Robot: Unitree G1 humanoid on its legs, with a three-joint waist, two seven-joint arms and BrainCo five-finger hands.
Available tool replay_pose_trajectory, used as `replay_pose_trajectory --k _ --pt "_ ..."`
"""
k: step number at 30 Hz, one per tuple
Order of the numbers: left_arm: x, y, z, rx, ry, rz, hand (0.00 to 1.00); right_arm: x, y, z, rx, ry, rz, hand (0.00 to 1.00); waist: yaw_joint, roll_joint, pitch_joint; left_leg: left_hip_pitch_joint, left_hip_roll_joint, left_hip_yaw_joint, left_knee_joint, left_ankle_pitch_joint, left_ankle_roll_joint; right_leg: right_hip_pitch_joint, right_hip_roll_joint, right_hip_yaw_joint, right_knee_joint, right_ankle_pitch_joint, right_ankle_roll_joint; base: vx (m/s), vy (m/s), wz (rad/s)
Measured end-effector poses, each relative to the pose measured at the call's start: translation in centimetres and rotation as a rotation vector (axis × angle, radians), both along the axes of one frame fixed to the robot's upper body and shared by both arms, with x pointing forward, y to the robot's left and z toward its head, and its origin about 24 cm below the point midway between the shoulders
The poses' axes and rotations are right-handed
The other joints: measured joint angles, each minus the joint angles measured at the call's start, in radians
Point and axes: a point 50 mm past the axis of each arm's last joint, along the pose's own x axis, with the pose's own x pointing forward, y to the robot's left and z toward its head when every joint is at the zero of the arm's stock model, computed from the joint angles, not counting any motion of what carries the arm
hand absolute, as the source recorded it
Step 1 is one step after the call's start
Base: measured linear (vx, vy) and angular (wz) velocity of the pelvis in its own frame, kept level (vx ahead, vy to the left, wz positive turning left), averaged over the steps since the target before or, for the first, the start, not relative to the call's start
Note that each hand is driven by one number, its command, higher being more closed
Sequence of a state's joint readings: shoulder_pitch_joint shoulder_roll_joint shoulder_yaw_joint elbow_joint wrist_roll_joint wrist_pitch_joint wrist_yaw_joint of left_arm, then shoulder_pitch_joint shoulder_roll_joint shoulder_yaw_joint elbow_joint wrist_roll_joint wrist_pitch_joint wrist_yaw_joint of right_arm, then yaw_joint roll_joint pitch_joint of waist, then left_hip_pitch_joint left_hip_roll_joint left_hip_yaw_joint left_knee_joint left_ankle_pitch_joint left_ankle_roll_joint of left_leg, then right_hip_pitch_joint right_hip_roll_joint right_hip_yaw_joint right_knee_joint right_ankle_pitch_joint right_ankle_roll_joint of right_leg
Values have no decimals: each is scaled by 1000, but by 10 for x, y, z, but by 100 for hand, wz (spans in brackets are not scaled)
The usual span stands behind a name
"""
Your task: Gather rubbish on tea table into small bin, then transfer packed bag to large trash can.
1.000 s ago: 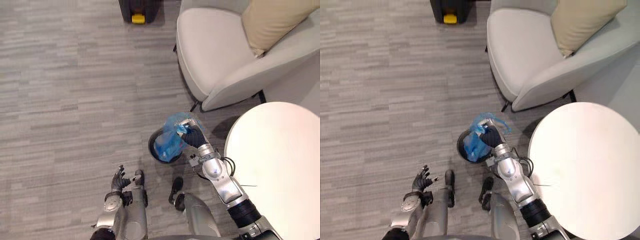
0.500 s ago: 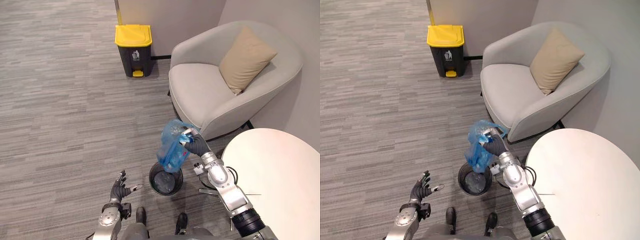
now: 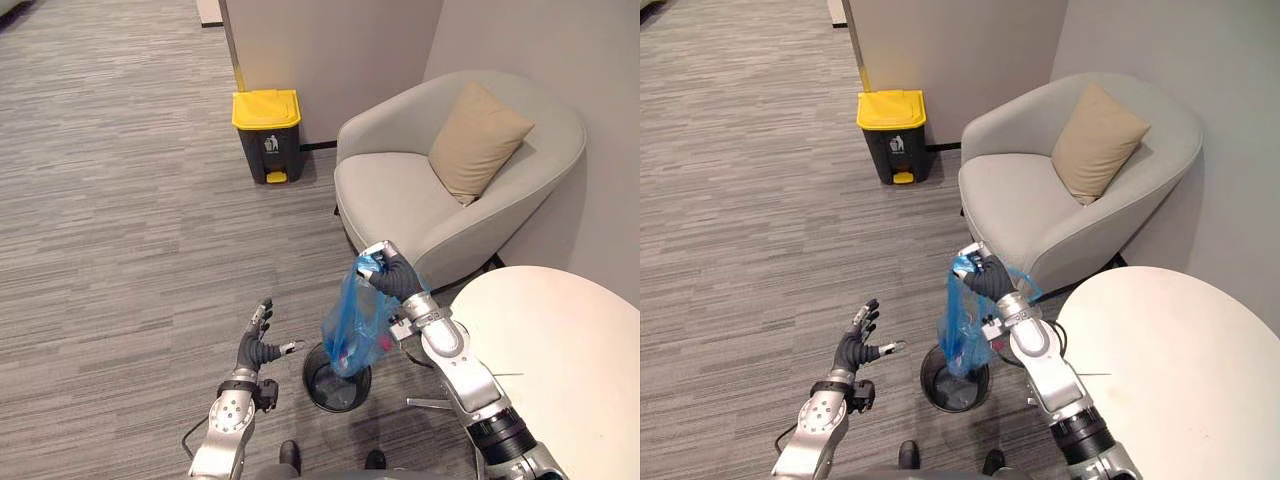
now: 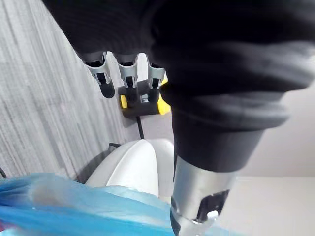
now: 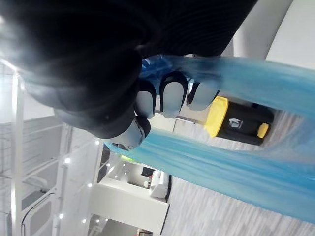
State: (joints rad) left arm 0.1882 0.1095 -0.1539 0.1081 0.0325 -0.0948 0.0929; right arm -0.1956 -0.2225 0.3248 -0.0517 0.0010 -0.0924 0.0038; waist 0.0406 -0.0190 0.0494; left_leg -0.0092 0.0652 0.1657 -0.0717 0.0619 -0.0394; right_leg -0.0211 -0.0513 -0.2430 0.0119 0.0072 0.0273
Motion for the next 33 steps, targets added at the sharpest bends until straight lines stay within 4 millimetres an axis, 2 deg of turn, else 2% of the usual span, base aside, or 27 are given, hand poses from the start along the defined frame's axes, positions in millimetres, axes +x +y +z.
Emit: replay_pose_trajectory --k 5,15,23,29,33 --pt "13 -21 19 -20 -89 -75 0 5 16 15 12 -47 60 100 0 0 0 10 0 10 -7 1 1 2 1 10 0 1 0 3 7 -6" --pt "28 -56 45 -17 -209 -170 0 -1 48 24 55 -53 176 100 -2 0 -17 28 -3 25 -21 5 5 5 0 28 0 6 2 5 6 -5" --pt "34 -62 54 28 -260 -123 0 -12 64 46 164 -101 270 100 -2 0 -28 49 -4 23 -22 4 5 22 0 36 0 9 2 -12 3 -1" --pt "34 -62 53 81 -264 -111 0 -18 78 49 160 -106 339 100 -2 -1 -30 58 -4 23 -23 5 5 31 0 37 0 10 2 -3 2 -1" --pt "34 -61 47 96 -236 -108 0 -17 80 52 165 -112 345 100 0 -1 -33 58 -5 23 -23 6 6 31 0 37 -1 10 3 0 0 0"
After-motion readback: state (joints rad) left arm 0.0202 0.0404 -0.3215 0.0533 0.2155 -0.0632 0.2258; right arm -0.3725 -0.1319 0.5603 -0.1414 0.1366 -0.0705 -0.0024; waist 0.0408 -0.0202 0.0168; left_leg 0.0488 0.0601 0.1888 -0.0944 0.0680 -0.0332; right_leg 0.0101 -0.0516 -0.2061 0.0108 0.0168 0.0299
